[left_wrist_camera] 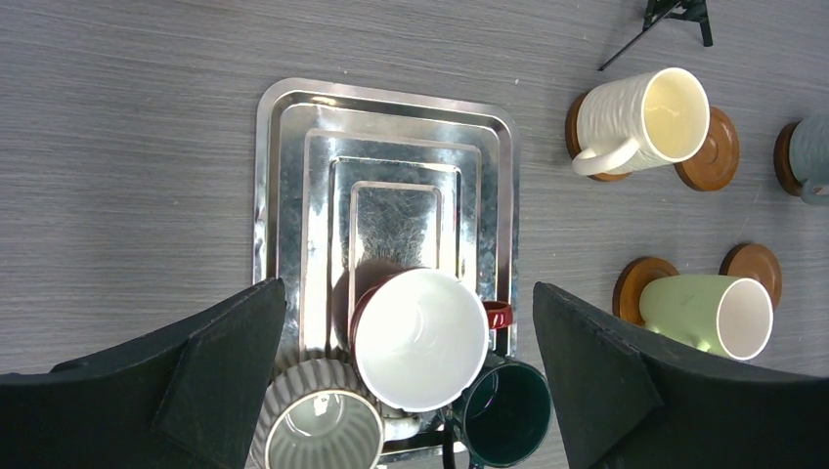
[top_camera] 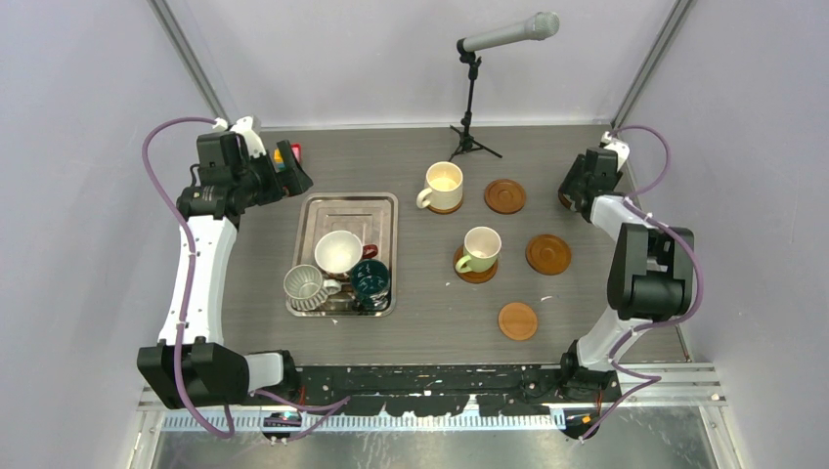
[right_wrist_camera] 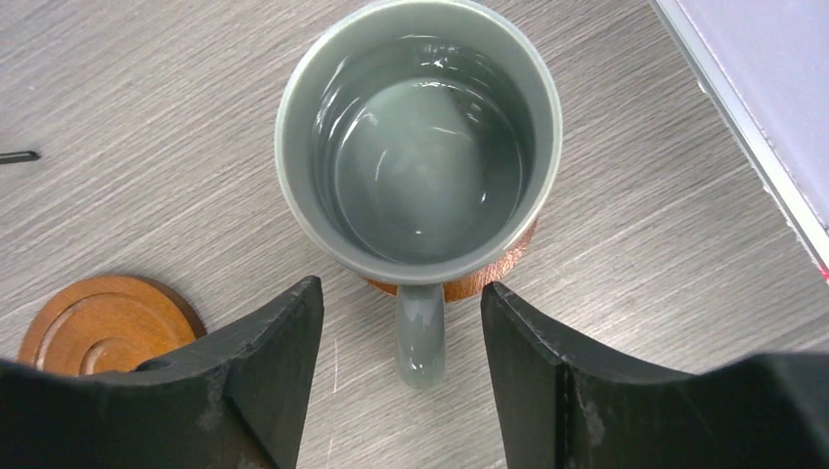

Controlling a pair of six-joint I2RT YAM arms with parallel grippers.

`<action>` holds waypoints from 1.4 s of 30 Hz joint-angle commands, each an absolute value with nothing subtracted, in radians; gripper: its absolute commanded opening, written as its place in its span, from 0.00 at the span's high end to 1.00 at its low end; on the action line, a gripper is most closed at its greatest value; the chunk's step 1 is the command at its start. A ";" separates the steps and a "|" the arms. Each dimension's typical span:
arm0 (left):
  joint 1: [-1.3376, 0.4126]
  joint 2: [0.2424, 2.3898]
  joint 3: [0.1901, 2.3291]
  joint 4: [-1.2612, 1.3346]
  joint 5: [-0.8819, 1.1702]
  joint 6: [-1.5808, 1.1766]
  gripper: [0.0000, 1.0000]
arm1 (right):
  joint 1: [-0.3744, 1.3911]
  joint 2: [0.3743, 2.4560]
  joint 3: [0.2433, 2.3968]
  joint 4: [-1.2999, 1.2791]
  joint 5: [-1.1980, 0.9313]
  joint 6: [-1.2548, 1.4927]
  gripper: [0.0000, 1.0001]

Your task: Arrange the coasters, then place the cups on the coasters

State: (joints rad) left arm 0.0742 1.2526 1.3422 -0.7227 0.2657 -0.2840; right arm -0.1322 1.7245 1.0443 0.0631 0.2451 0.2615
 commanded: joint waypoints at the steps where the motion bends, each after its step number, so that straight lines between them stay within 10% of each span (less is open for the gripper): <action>1: 0.082 1.250 1.360 -0.724 0.281 -0.251 0.00 | -0.130 1.624 1.041 0.040 0.243 0.276 0.32; 21: 0.083 1.403 1.412 -1.073 0.463 0.358 0.02 | -0.115 1.377 1.236 -0.404 -0.349 0.090 0.18; 42: 0.089 1.407 1.317 -0.993 0.620 0.143 0.03 | 0.630 1.802 1.560 -0.359 -0.480 -0.436 0.21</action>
State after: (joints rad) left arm 0.0814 1.4117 1.3369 -1.0271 0.5549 0.1886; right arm 0.5976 1.7336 1.4788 -0.4118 -0.4294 -0.3080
